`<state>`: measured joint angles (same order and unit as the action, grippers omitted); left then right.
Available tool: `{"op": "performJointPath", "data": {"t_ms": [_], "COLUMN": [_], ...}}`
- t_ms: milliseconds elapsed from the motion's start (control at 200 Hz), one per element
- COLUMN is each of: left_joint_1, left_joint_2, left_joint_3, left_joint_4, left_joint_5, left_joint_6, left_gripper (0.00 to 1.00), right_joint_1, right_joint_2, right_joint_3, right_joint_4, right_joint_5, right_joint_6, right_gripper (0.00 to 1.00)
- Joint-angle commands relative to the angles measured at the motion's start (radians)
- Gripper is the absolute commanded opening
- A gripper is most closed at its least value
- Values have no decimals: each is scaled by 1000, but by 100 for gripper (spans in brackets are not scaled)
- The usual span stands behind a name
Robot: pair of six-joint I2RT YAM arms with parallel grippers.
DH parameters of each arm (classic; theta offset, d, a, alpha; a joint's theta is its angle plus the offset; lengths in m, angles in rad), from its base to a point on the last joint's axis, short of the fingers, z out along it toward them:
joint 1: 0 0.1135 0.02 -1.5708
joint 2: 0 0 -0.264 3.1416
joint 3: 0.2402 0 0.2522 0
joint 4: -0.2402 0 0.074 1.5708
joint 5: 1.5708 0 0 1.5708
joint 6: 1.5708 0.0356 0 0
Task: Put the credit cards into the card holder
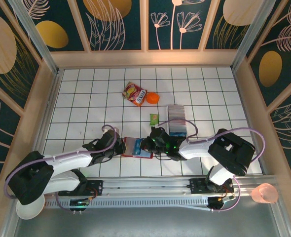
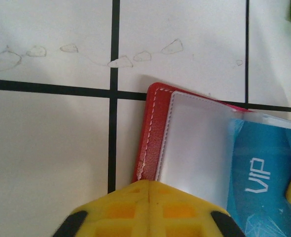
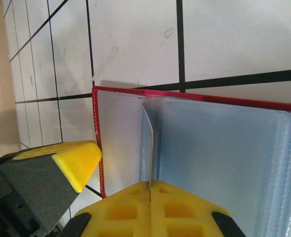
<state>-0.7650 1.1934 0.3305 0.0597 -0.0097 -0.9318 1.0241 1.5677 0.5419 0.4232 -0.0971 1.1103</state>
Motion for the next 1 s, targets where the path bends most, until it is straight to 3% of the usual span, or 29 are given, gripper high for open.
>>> {"op": "performJointPath", "data": {"t_ms": [0,290,996], "left_joint_1": [0,0,0], "left_joint_2": [-51,-38,64], "left_joint_3": [-11,-19,-18], "left_joint_4": [-40,-17,3], "left_joint_5": [-30,-10,44], "left_joint_6": [-6,2,43], "left_gripper": [18,27,9], "right_joint_1": [14,14,37], "right_joint_2": [19,47,98], "right_joint_3": [-6,-10,90], "right_joint_4": [-26,-25,-119], "right_joint_5": [4,1,-4], "right_joint_6": [2,11,-44], "right_gripper": [0,0,0]}}
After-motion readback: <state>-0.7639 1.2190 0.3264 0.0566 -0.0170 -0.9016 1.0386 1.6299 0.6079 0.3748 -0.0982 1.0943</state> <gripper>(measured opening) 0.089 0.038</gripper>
